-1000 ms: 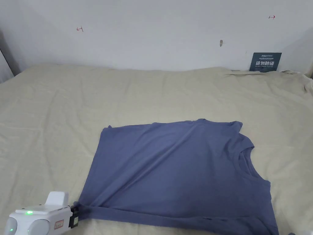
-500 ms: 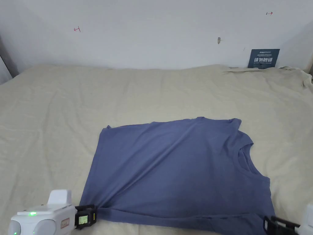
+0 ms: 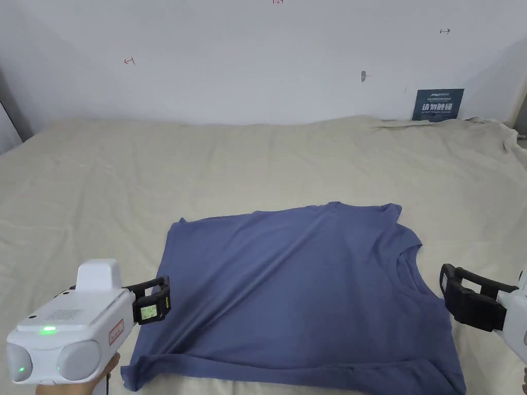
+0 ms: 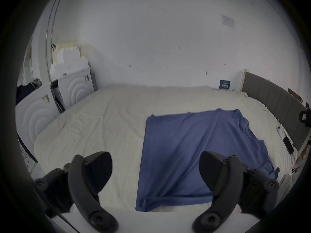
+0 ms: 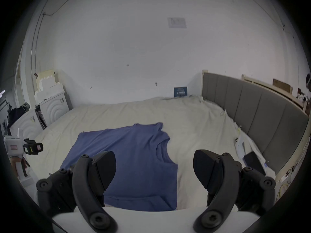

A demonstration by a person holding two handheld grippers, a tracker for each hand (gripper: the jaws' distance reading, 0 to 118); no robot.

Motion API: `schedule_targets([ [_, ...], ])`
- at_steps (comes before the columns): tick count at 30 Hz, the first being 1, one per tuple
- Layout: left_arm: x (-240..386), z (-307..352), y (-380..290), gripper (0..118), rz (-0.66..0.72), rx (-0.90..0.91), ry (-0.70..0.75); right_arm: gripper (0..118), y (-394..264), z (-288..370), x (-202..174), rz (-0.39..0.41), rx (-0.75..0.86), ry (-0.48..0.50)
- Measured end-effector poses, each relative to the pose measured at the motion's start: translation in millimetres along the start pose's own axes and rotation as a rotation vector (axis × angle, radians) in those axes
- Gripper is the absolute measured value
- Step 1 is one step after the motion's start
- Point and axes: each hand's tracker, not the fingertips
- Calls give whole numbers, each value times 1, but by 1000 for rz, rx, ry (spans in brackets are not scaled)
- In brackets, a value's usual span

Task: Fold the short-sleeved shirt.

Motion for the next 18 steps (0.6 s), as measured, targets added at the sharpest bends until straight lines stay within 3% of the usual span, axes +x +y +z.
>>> schedule_targets([
  [2,1,1,-1,71,17,51,-14,84,-1,4,-6,12,29,-10],
  [6,8,8,0,2,62,87,-62,7,-1,12,-15,36,78,-23],
  [7,7,9,1,0,72,89,-85,1,-1,12,-17,38,84,-24],
  [18,5,-1,-9,0,52,-16,-95,1,-1,10,-12,35,98,-12],
])
